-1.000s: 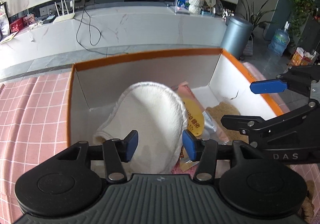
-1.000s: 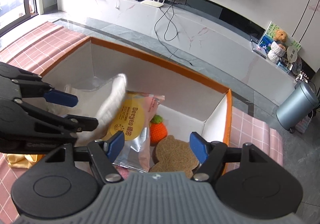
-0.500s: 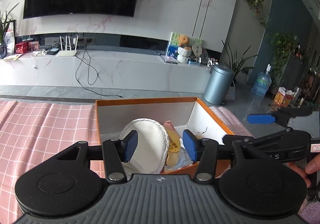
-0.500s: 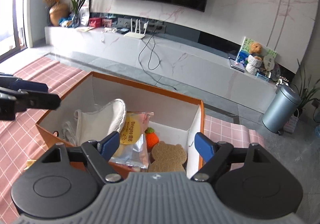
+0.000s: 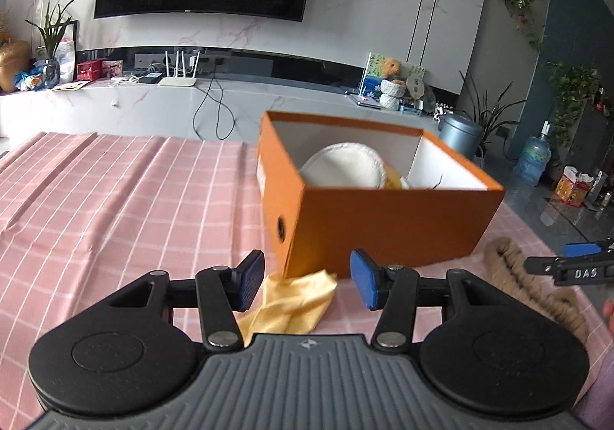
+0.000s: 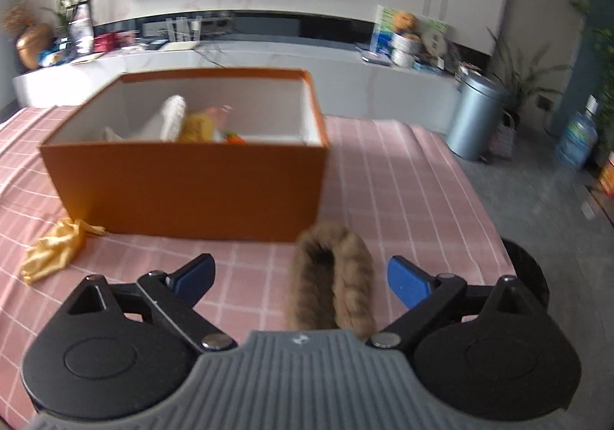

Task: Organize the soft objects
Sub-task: 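Move the left tool to the yellow cloth while the right tool reaches the brown braided loop, then grasp the yellow cloth with the left tool while the right tool grasps the brown braided loop, then carry the yellow cloth in the left tool while the right tool lifts the braided loop over the box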

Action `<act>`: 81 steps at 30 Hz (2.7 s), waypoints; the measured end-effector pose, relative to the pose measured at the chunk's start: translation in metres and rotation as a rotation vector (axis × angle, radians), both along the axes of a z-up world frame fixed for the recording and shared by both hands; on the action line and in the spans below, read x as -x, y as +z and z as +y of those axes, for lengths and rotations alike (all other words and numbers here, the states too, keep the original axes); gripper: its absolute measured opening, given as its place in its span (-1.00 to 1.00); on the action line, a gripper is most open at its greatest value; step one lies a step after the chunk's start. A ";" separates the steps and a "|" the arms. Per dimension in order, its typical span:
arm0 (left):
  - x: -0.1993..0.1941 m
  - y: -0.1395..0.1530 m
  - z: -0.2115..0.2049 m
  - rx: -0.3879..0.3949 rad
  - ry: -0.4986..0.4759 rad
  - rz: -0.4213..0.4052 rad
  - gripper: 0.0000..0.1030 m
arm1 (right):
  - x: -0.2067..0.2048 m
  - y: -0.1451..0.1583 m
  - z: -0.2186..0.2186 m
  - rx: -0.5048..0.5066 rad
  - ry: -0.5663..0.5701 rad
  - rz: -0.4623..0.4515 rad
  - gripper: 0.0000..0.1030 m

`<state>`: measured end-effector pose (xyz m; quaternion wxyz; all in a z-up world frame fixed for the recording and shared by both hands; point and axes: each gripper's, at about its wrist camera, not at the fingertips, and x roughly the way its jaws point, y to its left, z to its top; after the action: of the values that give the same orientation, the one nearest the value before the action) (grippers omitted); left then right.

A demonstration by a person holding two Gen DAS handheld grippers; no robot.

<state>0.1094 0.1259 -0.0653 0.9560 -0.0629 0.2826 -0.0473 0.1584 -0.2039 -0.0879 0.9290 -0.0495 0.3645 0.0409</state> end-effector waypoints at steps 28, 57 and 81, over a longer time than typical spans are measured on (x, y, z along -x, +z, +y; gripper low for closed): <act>-0.054 -0.082 -0.030 -0.079 0.055 0.143 0.15 | -0.020 -0.052 -0.030 -0.026 -0.137 0.113 0.87; -0.011 -0.054 -0.080 -0.082 -0.171 0.135 -0.88 | -0.017 -0.068 -0.026 -0.043 -0.084 0.121 0.39; 0.009 -0.016 -0.077 -0.066 -0.155 0.041 -0.88 | 0.024 -0.012 -0.003 -0.030 0.067 0.029 -0.49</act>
<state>0.1003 0.0489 -0.0817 0.9451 -0.0103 0.3073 -0.1106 0.1343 -0.2068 -0.0996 0.9223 -0.0474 0.3755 0.0783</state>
